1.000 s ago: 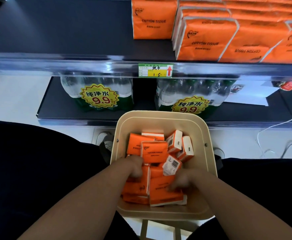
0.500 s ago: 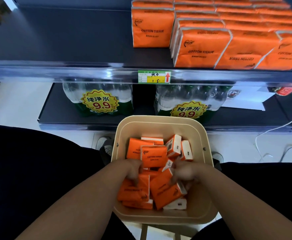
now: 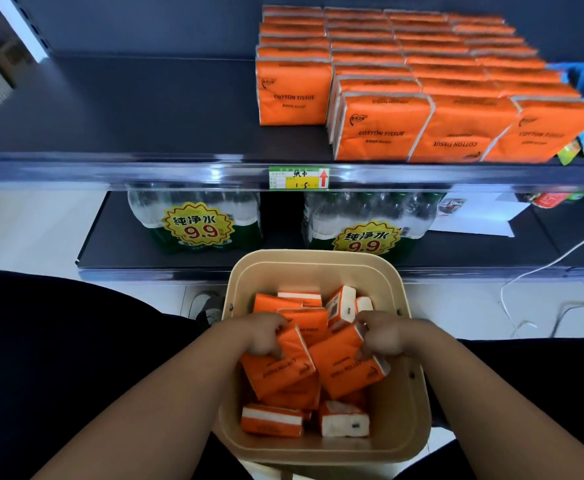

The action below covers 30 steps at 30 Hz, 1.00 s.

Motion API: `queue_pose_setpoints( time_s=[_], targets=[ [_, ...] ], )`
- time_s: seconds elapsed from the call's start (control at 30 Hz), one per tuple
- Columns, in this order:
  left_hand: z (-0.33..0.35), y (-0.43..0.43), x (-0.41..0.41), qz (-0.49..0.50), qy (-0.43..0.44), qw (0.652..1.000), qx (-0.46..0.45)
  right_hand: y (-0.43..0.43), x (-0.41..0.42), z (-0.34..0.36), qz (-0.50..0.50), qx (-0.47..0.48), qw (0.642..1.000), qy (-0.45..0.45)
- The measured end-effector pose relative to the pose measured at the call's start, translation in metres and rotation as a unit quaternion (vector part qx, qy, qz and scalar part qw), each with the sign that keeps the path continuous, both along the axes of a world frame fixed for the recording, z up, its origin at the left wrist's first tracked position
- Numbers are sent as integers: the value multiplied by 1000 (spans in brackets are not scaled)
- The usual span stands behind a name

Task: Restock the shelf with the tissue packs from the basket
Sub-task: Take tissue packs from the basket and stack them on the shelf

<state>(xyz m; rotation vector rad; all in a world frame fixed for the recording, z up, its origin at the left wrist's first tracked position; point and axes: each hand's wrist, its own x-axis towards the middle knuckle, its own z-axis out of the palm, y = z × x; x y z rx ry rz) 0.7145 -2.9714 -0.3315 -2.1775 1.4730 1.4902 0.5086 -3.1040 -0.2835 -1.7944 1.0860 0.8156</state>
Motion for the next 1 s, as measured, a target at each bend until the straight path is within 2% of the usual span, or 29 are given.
queue_pose_setpoints(
  time_s=[0.1,0.23,0.37,0.5,0.67,0.83,1.0],
  targets=[
    [7,-3,-1,14,19,999,-33,-8,0,16,24,-37,999,-14],
    [20,-9,3,41,42,996,-69,-18,-5,36,2,-57,997,-50],
    [49,-17,10,49,64,991,-103,-22,-8,49,-37,-54,994,-90],
    [98,-27,23,15,51,988,-143,-24,-9,66,-72,-32,985,-153],
    [155,-29,52,-7,27,984,-174,-21,-8,106,-143,57,954,-257],
    [206,-36,83,9,47,973,-225,-29,-7,141,-178,113,911,-353],
    [254,-58,104,40,58,959,-273,-42,0,164,-178,118,890,-403]
  ],
)
